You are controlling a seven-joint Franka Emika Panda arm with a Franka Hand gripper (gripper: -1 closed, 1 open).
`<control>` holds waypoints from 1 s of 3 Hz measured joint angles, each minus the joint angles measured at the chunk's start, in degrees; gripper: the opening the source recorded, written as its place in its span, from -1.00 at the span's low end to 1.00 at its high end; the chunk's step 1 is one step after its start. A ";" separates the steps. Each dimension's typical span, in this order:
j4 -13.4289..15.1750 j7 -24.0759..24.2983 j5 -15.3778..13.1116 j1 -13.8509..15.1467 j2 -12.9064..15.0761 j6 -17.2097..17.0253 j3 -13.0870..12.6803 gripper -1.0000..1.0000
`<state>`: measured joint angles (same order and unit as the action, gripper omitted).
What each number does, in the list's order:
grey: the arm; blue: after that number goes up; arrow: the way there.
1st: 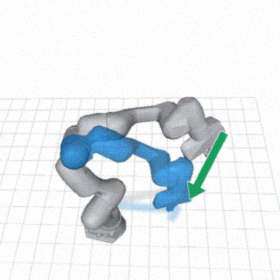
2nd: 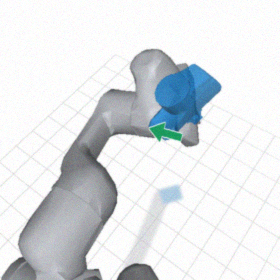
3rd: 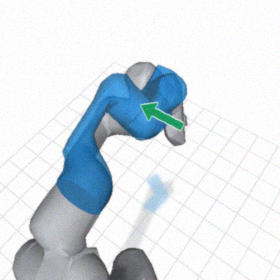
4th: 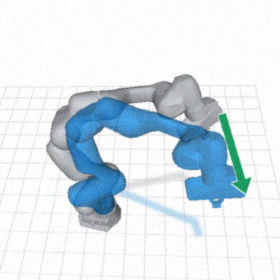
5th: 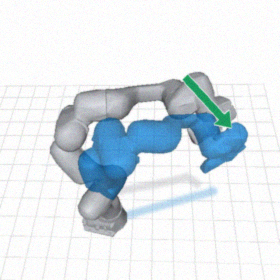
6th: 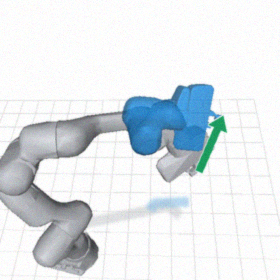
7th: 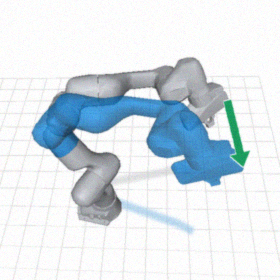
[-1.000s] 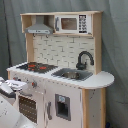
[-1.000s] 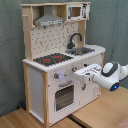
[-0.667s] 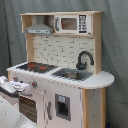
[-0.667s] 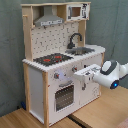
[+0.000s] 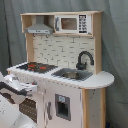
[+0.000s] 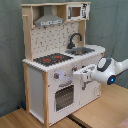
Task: Play with the kitchen
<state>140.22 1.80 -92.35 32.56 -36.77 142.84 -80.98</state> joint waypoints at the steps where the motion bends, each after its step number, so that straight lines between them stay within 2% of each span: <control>1: -1.71 0.00 -0.37 3.12 0.00 4.79 -0.06 1.00; 2: -3.78 -0.06 -0.83 6.93 -0.01 7.94 -2.33 1.00; 3: -6.23 -0.41 -1.42 10.64 -0.02 9.47 -4.93 1.00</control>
<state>133.99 1.39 -93.77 43.20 -36.79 152.31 -85.91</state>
